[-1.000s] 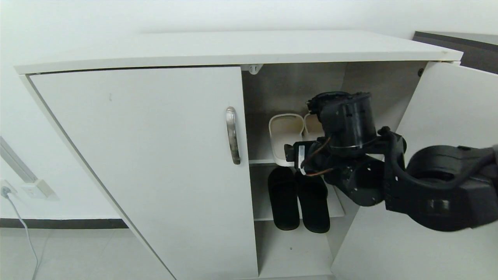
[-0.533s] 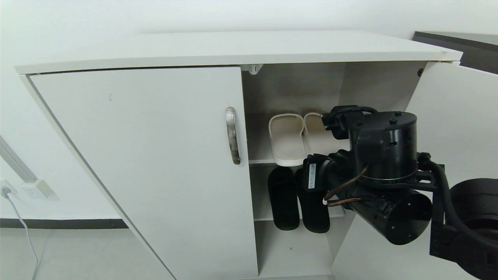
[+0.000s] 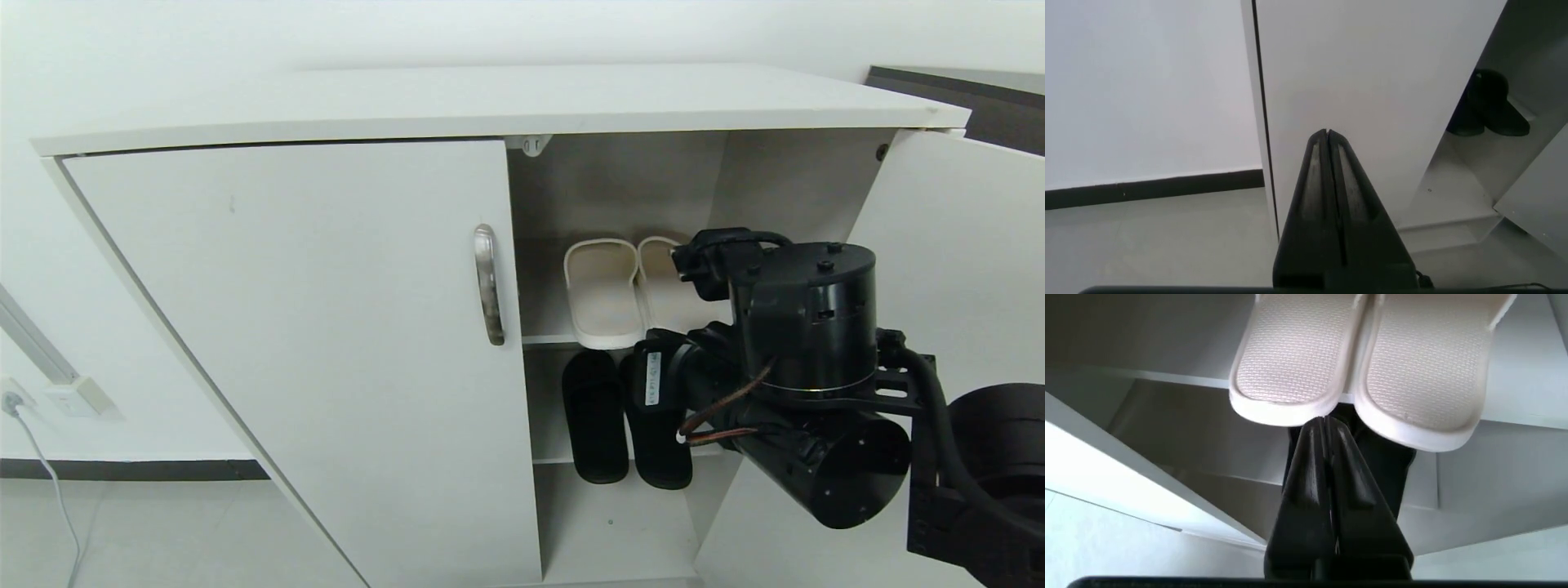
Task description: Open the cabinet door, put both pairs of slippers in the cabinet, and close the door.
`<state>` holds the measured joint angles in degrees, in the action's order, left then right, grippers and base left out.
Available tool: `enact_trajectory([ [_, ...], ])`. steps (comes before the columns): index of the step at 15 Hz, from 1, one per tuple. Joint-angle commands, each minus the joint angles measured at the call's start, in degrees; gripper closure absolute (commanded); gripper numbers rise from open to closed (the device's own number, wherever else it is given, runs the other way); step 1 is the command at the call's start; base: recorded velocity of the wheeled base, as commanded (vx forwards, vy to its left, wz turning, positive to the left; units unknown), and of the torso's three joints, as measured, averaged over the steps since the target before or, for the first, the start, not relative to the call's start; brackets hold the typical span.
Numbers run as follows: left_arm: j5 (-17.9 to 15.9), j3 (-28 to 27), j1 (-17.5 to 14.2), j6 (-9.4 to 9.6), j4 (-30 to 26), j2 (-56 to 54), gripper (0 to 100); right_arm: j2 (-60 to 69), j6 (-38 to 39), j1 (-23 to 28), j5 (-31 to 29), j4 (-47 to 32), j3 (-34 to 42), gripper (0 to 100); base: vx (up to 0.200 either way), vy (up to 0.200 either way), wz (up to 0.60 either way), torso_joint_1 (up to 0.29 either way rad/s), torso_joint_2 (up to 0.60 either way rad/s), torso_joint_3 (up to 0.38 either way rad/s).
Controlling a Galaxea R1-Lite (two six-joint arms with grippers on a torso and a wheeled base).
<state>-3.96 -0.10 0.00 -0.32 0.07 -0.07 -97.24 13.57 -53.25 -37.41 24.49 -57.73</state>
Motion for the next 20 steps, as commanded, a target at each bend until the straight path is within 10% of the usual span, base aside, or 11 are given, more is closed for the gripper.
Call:
enact_trajectory([
  [1, 0.01, 0.01, 0.0, -0.03, 0.01, 0.07, 100, -0.23, -0.03, -0.01, -0.03, 0.03, 0.34, 100, 0.0, 0.0, 0.0, 0.0, 0.0, 0.0],
  [20, 0.01, 0.01, 0.0, -0.03, 0.01, 0.07, 100, -1.81, -0.47, 0.95, 0.5, 1.26, 4.21, 100, -0.2, 0.0, 0.0, 0.001, 0.0, 0.001],
])
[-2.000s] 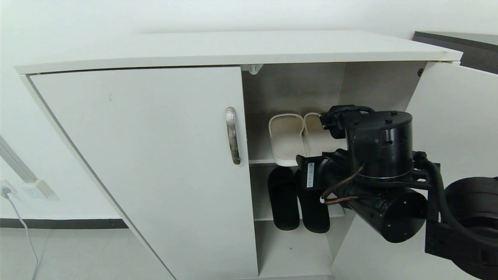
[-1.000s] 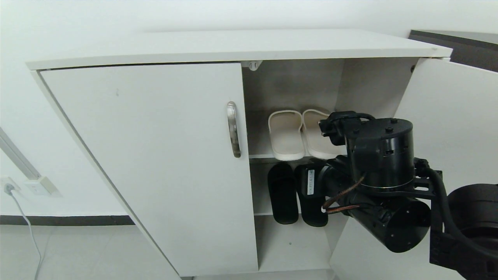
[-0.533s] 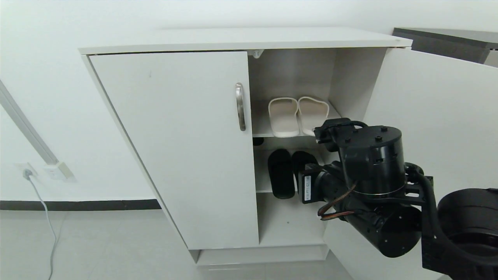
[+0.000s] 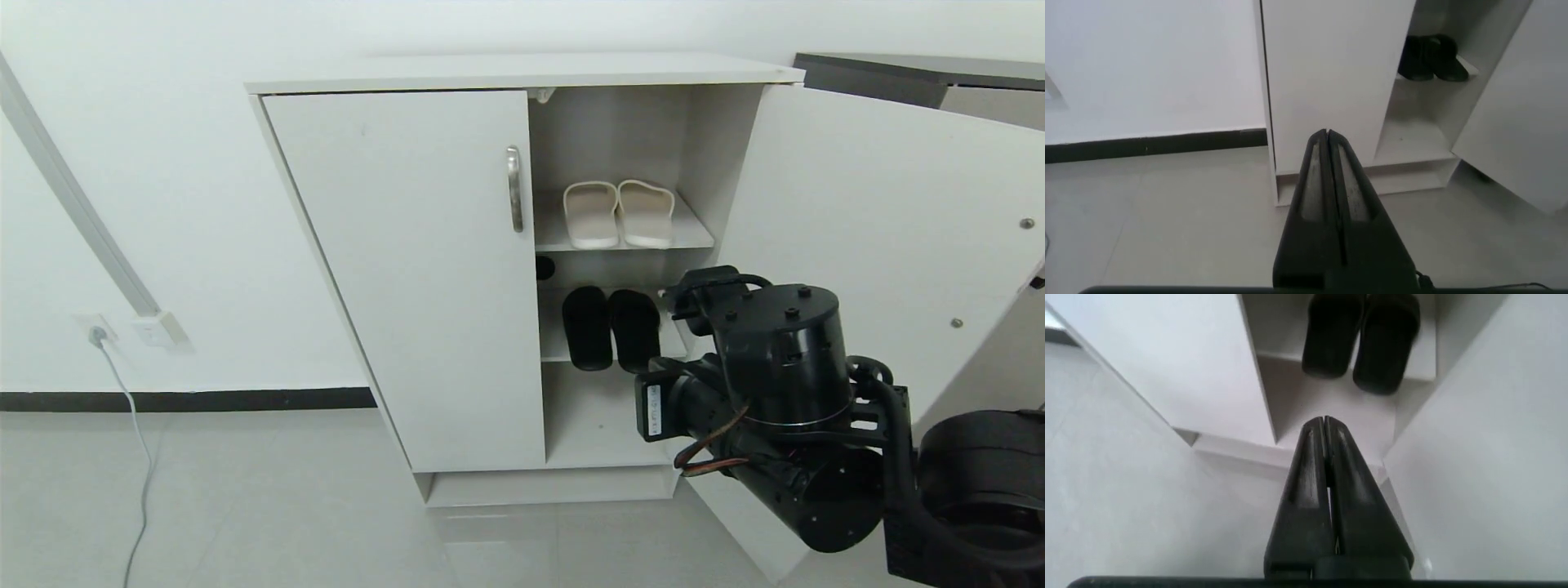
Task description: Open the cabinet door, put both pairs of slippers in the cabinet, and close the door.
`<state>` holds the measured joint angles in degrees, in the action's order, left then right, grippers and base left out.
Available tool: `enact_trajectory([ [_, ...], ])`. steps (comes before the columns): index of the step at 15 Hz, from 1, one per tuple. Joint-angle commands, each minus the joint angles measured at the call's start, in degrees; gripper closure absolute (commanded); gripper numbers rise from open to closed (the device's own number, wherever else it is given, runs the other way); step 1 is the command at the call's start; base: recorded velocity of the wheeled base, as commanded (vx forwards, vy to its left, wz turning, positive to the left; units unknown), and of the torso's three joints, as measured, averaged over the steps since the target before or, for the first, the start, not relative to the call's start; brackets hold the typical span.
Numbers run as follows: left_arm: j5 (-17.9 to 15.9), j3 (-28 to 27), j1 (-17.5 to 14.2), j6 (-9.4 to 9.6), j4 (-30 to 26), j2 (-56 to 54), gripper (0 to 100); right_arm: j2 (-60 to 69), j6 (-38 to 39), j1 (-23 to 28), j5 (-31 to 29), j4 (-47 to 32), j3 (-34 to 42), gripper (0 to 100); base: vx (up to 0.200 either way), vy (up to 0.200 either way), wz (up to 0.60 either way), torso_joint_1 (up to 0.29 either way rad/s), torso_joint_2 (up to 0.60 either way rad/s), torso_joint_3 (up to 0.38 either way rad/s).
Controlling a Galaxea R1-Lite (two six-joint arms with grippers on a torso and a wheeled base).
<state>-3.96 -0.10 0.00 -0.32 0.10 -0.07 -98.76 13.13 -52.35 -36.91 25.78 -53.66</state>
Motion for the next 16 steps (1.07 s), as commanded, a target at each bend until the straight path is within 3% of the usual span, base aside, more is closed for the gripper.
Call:
enact_trajectory([
  [1, 0.01, 0.01, 0.0, -0.03, -0.01, 0.07, 100, -0.38, -0.03, 0.05, 0.0, -0.03, 0.23, 100, -0.2, 0.0, 0.0, 0.002, 0.0, 0.007],
  [16, 0.01, 0.01, -0.09, -0.21, -0.01, 0.07, 100, -1.09, -0.03, 0.05, 0.0, -0.03, 0.31, 100, 0.0, 0.0, 0.0, 0.0, 0.0, 0.0],
])
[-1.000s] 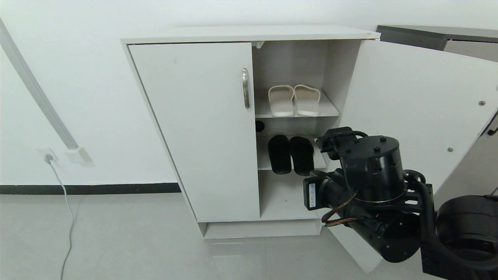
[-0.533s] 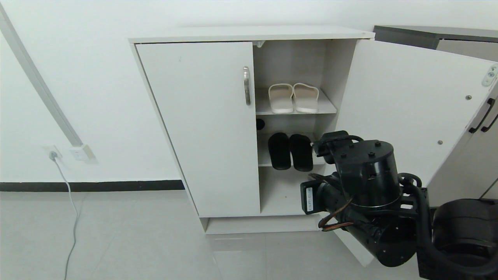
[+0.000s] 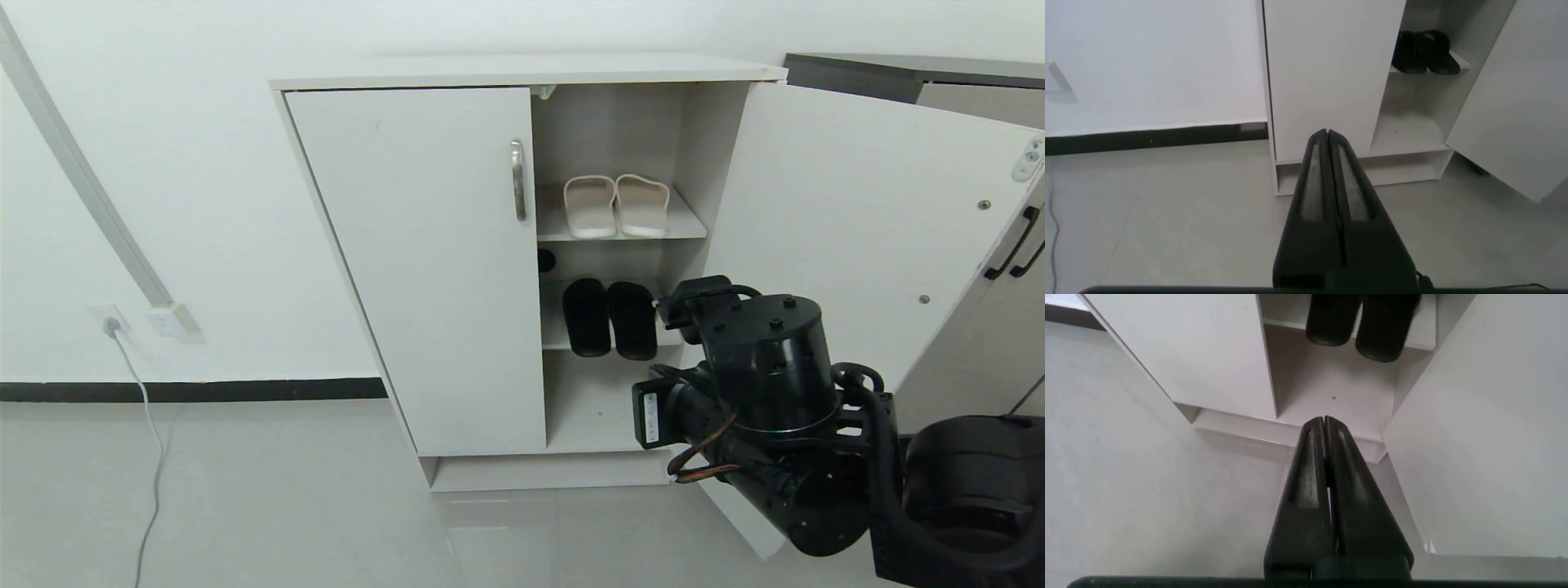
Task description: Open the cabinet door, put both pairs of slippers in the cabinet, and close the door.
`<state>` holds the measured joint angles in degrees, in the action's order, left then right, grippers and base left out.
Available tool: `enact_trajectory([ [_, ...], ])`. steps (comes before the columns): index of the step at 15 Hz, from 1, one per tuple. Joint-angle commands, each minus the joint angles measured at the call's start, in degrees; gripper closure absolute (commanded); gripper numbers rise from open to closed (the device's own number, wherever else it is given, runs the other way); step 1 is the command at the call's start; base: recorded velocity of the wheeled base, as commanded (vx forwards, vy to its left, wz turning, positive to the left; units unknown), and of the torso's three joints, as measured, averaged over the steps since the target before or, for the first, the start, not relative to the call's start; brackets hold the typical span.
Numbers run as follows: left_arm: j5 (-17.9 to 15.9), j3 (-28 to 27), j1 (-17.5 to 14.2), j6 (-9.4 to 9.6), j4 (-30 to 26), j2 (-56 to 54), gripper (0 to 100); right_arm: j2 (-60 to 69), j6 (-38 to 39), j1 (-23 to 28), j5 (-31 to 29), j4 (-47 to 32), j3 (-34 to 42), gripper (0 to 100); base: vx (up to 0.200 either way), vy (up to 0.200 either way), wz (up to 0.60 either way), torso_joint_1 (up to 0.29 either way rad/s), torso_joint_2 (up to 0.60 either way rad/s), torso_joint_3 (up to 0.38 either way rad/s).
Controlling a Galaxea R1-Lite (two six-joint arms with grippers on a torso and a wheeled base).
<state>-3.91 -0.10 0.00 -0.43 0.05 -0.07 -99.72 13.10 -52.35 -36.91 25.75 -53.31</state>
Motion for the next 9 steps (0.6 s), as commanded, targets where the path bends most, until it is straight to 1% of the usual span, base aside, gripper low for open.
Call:
enact_trajectory([
  [1, -0.04, 0.01, 0.0, -0.01, 0.04, 0.07, 100, -0.21, -0.01, -0.04, 0.0, 0.01, 0.05, 100, 0.0, 0.0, 0.0, 0.0, 0.0, 0.0],
  [6, 0.05, 0.01, 0.0, -0.1, 0.04, 0.07, 100, -0.12, -0.01, 0.14, 0.09, 0.01, 0.05, 100, 0.0, 0.0, 0.0, 0.0, -0.01, -0.008],
  [7, 0.05, 0.01, 0.0, -0.1, 0.04, 0.07, 100, -0.12, -0.01, 0.14, 0.09, 0.01, -0.04, 100, 0.0, 0.0, 0.0, 0.002, -0.22, -0.227],
  [9, 0.05, 0.01, 0.0, -0.1, 0.04, 0.07, 100, -0.12, -0.01, 0.14, 0.09, 0.01, 0.05, 100, 0.0, 0.0, 0.0, 0.01, -0.15, -0.332],
])
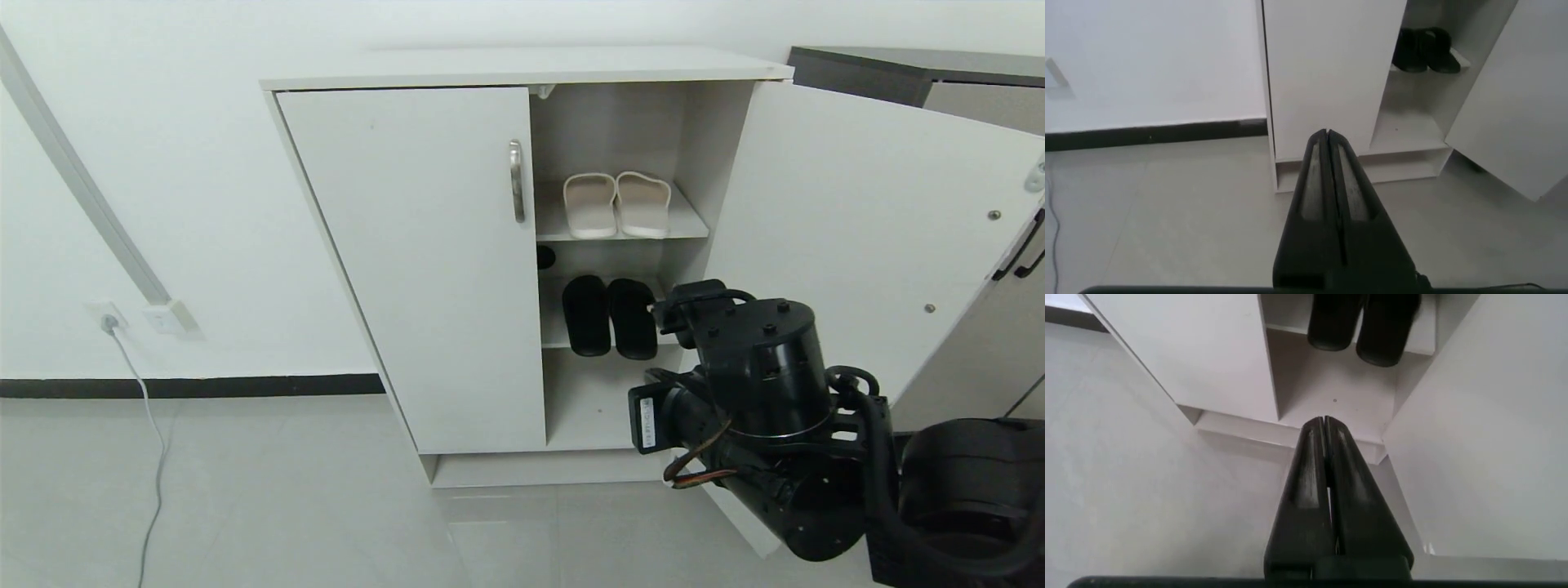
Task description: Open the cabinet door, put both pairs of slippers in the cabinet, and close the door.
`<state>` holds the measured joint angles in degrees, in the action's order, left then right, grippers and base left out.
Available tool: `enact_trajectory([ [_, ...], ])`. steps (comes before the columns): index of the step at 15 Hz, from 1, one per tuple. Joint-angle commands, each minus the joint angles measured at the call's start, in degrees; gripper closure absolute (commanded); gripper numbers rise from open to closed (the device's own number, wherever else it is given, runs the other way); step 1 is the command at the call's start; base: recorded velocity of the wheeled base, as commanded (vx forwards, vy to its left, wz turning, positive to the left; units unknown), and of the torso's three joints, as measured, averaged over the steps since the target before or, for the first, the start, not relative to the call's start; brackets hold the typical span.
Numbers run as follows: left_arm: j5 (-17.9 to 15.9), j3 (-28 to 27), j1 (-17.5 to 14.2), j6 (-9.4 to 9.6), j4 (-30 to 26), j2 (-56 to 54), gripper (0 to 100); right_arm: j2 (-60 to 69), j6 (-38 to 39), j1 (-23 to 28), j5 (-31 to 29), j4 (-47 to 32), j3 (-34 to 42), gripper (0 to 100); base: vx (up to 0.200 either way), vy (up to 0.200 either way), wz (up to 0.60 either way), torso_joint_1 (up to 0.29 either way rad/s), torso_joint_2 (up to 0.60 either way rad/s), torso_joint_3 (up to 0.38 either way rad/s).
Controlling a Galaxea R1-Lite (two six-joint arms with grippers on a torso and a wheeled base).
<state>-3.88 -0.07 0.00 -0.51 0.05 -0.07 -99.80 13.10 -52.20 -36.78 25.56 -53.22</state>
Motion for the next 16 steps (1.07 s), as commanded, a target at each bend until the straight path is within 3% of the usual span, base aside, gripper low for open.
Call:
enact_trajectory([
  [1, 0.01, -0.01, 0.0, -0.02, 0.04, 0.07, 100, -0.04, -0.01, -0.01, -0.14, 0.1, -0.04, 100, 0.0, 0.0, 0.0, 0.046, -0.38, -0.388],
  [8, -0.08, -0.01, 0.0, -0.02, 0.04, 0.07, 100, -0.04, -0.1, -0.01, -0.14, 0.01, 0.14, 100, 0.0, 0.0, 0.0, 0.076, -0.5, -0.355],
  [16, 0.01, -0.01, 0.0, 0.07, 0.04, 0.07, 100, 0.05, -0.1, -0.01, -0.14, 0.01, 0.58, 100, 0.0, 0.0, 0.0, 0.157, -0.48, -0.323],
])
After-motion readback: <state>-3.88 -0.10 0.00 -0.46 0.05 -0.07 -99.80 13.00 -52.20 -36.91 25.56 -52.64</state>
